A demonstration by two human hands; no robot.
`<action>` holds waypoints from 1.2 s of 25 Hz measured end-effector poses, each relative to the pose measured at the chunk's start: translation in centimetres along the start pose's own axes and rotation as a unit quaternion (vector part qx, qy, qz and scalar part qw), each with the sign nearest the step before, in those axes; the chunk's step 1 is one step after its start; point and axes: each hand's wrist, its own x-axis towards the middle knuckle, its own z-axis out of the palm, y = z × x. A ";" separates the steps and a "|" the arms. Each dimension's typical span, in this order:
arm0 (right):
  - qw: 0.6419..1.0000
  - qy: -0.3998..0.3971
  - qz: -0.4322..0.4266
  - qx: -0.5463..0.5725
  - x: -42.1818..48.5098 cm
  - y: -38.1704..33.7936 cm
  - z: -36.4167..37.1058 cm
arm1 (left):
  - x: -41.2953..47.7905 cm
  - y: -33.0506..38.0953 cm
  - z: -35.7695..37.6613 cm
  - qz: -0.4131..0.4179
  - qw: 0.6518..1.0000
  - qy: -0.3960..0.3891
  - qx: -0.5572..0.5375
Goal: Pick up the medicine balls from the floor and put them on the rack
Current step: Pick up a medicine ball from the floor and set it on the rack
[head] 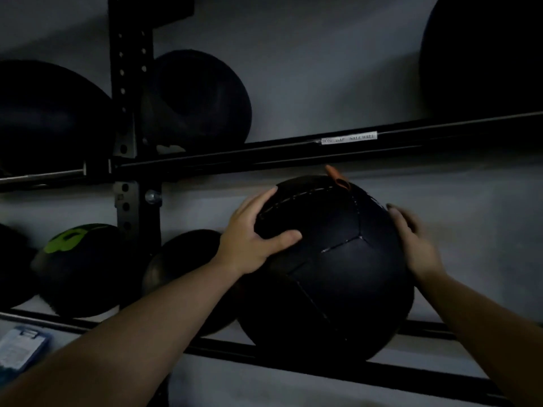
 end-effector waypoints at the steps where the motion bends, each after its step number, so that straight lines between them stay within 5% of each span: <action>1: 1.000 -0.007 -0.021 -0.016 0.7 0.4 -0.1 | 0.5 -0.4 0.0 0.008 1.000 -0.006 -0.004; 8: 0.976 -0.033 -0.086 -0.200 -0.1 -2.6 -1.0 | 0.7 -0.9 -0.8 -0.007 1.000 0.000 0.005; 16: 0.833 -0.118 -0.005 -0.541 -8.5 -13.6 -4.9 | -4.1 3.1 -4.4 -0.119 0.986 -0.092 0.078; 20: 0.800 -0.105 0.023 -0.591 -15.1 -19.6 -5.4 | -9.2 3.7 -8.9 -0.047 0.964 -0.174 0.198; 30: 0.736 -0.116 0.085 -0.661 -33.0 -32.9 -2.8 | -18.0 10.2 -20.9 0.033 0.935 -0.291 0.201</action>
